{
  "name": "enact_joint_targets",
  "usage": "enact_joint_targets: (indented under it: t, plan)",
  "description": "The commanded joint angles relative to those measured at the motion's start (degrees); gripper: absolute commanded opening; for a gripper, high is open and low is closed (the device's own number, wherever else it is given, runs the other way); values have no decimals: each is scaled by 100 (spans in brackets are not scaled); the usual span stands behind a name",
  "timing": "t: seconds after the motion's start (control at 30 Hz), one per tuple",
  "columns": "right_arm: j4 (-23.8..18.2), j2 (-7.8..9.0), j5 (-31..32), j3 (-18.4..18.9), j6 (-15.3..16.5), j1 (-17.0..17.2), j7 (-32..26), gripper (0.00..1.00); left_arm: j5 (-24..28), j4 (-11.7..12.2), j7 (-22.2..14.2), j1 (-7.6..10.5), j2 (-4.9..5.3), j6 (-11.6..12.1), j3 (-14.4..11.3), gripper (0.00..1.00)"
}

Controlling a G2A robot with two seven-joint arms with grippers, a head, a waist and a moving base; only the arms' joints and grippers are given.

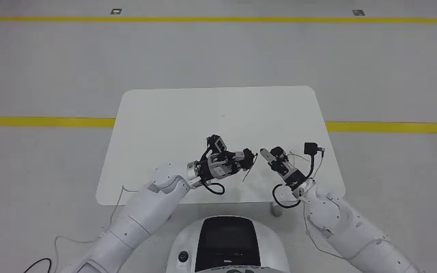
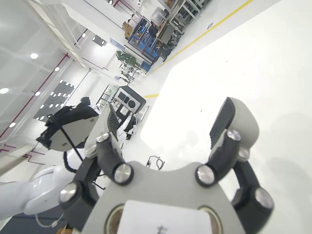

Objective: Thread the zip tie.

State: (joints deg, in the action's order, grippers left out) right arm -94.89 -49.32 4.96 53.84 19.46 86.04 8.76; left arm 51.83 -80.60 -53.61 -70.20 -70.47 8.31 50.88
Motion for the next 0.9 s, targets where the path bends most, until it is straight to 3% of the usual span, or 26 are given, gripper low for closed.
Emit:
enact_joint_targets:
  t: [0.0,0.37,0.67,0.87]
  plan:
    - [-48,3,-266,148,2,40,-117,100,0,0,0,0,0,0,0,0]
    - [-551,79,-1101,1112,2,547,-1192,100,0,0,0,0,0,0,0,0]
    - [-811,8,-1373,1822,2,985,-1683,100,0,0,0,0,0,0,0,0]
    - [-955,-49,-1452,1970,2,1096,-1877,100,0,0,0,0,0,0,0,0]
